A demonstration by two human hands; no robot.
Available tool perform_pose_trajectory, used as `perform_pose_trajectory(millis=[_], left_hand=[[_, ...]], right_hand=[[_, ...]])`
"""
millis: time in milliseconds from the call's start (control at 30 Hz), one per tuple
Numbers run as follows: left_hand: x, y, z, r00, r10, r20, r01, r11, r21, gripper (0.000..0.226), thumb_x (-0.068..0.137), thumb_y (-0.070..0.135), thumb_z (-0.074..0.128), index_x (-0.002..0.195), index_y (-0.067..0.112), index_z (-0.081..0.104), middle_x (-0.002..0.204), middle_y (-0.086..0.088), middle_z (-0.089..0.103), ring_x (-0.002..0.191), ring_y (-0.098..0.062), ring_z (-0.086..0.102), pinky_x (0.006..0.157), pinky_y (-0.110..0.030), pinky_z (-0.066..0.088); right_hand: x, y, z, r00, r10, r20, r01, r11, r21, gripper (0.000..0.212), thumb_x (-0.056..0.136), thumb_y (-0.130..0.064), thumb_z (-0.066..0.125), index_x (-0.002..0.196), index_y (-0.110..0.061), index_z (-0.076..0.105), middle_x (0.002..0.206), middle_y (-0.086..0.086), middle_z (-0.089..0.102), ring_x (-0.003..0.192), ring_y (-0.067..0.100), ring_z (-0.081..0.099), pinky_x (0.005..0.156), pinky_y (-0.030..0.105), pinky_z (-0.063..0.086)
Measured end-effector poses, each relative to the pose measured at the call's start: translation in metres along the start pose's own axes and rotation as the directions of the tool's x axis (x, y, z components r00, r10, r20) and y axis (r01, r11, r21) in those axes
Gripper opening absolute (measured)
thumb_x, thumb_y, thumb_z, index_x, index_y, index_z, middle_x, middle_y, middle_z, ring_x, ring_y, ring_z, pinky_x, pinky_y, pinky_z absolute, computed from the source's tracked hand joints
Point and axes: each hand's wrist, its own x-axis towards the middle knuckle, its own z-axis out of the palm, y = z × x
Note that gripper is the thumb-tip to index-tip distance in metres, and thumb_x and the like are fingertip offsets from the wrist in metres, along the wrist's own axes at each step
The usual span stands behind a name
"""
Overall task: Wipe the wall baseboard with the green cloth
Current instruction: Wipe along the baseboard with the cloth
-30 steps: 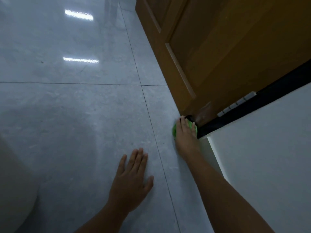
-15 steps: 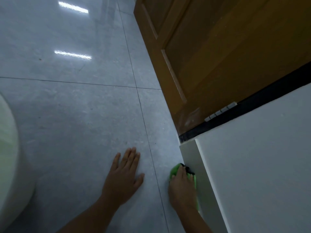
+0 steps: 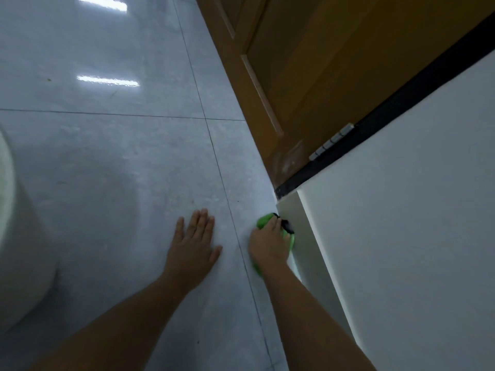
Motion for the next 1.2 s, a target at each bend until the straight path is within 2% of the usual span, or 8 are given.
perform_pose_trajectory(millis=[133, 267, 500, 633, 767, 867, 1067, 1200], left_hand=[[-0.029, 0.015, -0.003, 0.999, 0.033, 0.026, -0.034, 0.999, 0.018, 0.067, 0.085, 0.044, 0.032, 0.129, -0.004, 0.052, 0.137, -0.023, 0.049, 0.128, -0.036, 0.045, 0.110, -0.047, 0.004], [-0.041, 0.020, 0.001, 0.999, 0.010, -0.048, -0.010, 1.000, -0.014, 0.067, 0.087, 0.044, 0.032, 0.132, -0.003, 0.048, 0.141, -0.021, 0.044, 0.131, -0.035, 0.041, 0.111, -0.049, 0.006], [-0.052, 0.022, 0.010, 0.990, 0.014, -0.142, -0.021, 0.999, -0.044, 0.067, 0.090, 0.046, 0.032, 0.140, 0.001, 0.040, 0.148, -0.017, 0.035, 0.139, -0.029, 0.030, 0.112, -0.053, 0.015], [-0.050, 0.017, 0.014, 0.988, 0.016, -0.152, -0.017, 1.000, -0.008, 0.069, 0.090, 0.048, 0.032, 0.142, 0.004, 0.036, 0.151, -0.015, 0.032, 0.141, -0.026, 0.025, 0.114, -0.050, 0.011], [-0.046, 0.016, 0.014, 0.993, 0.004, -0.118, -0.005, 1.000, -0.007, 0.070, 0.090, 0.050, 0.032, 0.143, 0.005, 0.036, 0.151, -0.014, 0.032, 0.141, -0.025, 0.026, 0.114, -0.048, 0.008], [-0.044, 0.016, 0.014, 0.994, 0.018, -0.104, -0.019, 1.000, -0.003, 0.069, 0.090, 0.049, 0.030, 0.142, 0.004, 0.037, 0.150, -0.015, 0.033, 0.140, -0.027, 0.028, 0.113, -0.049, 0.010], [-0.057, 0.026, 0.019, 0.998, -0.024, -0.050, 0.022, 0.999, -0.027, 0.069, 0.091, 0.046, 0.023, 0.142, 0.002, 0.035, 0.150, -0.017, 0.031, 0.140, -0.031, 0.026, 0.114, -0.049, 0.005], [-0.080, 0.045, 0.018, 0.997, -0.056, -0.044, 0.054, 0.998, -0.038, 0.066, 0.091, 0.042, 0.025, 0.140, 0.000, 0.037, 0.148, -0.019, 0.034, 0.138, -0.033, 0.030, 0.113, -0.051, 0.009]], right_hand=[[-0.106, 0.090, 0.010, 0.997, -0.038, -0.070, 0.036, 0.999, -0.041, 0.063, 0.095, -0.038, 0.036, 0.148, -0.009, 0.018, 0.150, 0.010, 0.034, 0.132, 0.030, 0.034, 0.111, 0.042, 0.025], [-0.149, 0.138, 0.014, 1.000, 0.004, 0.003, -0.004, 0.997, -0.079, 0.065, 0.095, -0.040, 0.031, 0.149, -0.016, 0.004, 0.157, 0.005, 0.017, 0.139, 0.034, 0.023, 0.115, 0.042, 0.016], [-0.074, 0.072, -0.005, 0.982, -0.169, -0.084, 0.167, 0.985, -0.040, 0.057, 0.097, -0.026, 0.037, 0.148, -0.009, 0.019, 0.153, 0.012, 0.028, 0.135, 0.033, 0.029, 0.113, 0.041, 0.019], [0.010, 0.002, -0.027, 0.935, -0.340, -0.102, 0.331, 0.939, -0.092, 0.029, 0.085, -0.011, 0.048, 0.113, -0.006, 0.050, 0.122, 0.017, 0.054, 0.110, 0.033, 0.052, 0.092, 0.033, 0.039], [0.023, 0.005, -0.015, 0.860, -0.489, -0.141, 0.357, 0.778, -0.517, 0.059, 0.088, -0.009, 0.043, 0.144, -0.003, 0.025, 0.157, 0.019, 0.002, 0.142, 0.030, 0.015, 0.116, 0.046, 0.005], [-0.002, 0.044, -0.004, 0.836, -0.507, -0.210, 0.309, 0.752, -0.583, 0.060, 0.090, -0.005, 0.038, 0.146, 0.000, 0.018, 0.157, 0.019, -0.001, 0.143, 0.029, 0.015, 0.114, 0.045, -0.003], [-0.102, 0.144, 0.024, 0.897, -0.422, -0.129, 0.340, 0.847, -0.409, 0.066, 0.069, 0.000, 0.046, 0.134, 0.002, 0.039, 0.137, 0.022, 0.049, 0.115, 0.033, 0.057, 0.088, 0.037, 0.051], [-0.171, 0.218, 0.030, 0.889, -0.454, -0.066, 0.402, 0.840, -0.366, 0.043, 0.094, -0.015, 0.019, 0.130, -0.007, 0.041, 0.139, 0.011, 0.039, 0.116, 0.032, 0.047, 0.076, 0.043, 0.058]])
